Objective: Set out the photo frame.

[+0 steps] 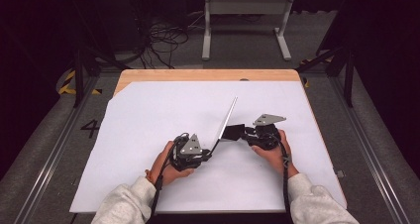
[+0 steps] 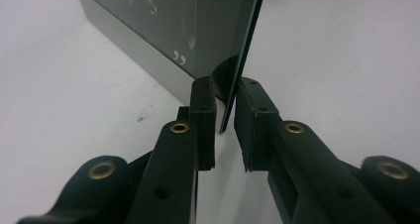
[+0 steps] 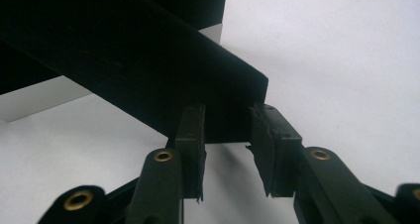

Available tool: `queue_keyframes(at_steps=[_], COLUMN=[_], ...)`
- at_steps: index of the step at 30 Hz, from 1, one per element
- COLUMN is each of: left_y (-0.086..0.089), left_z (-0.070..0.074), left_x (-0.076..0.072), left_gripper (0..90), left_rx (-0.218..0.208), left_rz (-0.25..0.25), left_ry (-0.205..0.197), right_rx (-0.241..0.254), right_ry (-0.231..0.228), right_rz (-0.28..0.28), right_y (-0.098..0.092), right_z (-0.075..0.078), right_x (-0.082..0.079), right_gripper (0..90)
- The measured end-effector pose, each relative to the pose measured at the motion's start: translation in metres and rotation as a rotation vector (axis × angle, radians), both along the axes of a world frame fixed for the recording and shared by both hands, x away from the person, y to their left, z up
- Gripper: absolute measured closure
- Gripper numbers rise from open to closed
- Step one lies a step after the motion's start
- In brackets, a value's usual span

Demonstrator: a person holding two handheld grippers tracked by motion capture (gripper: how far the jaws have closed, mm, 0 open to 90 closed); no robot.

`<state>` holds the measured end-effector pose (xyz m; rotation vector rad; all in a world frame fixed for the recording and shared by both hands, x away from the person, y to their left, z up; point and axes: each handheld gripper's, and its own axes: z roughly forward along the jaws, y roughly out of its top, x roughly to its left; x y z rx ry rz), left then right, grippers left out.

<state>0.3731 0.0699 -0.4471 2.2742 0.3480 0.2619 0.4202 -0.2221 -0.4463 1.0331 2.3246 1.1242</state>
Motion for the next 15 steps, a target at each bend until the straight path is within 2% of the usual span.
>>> queue_keyframes(at_steps=[4, 5, 8, 9, 13, 15], left_y=[0.000, 0.001, 0.001, 0.001, 0.002, 0.001], left_z=[0.000, -0.001, -0.002, -0.003, -0.003, -0.004], left_x=[-0.001, -0.001, -0.001, -0.001, -0.002, -0.002], left_gripper=[78.4, 78.7, 78.7, 78.8, 79.2, 80.1], left_rx=[0.009, 0.021, 0.028, 0.030, 0.035, 0.036], left_rz=[-0.001, -0.003, -0.007, -0.012, -0.014, -0.013], left_ry=[-0.002, -0.002, -0.003, -0.003, -0.005, -0.007], right_rx=[-0.016, -0.035, -0.028, -0.034, -0.002, 0.032], right_ry=[-0.009, -0.024, -0.028, -0.039, -0.062, -0.080], right_rz=[0.007, 0.012, 0.034, 0.049, 0.095, 0.130], right_y=[0.002, 0.003, 0.004, 0.004, 0.007, 0.011], right_z=[0.003, 0.005, 0.007, 0.009, 0.018, 0.026], right_x=[-0.005, -0.010, -0.018, -0.025, -0.047, -0.059], right_gripper=[64.7, 64.5, 62.6, 61.3, 62.1, 62.9])
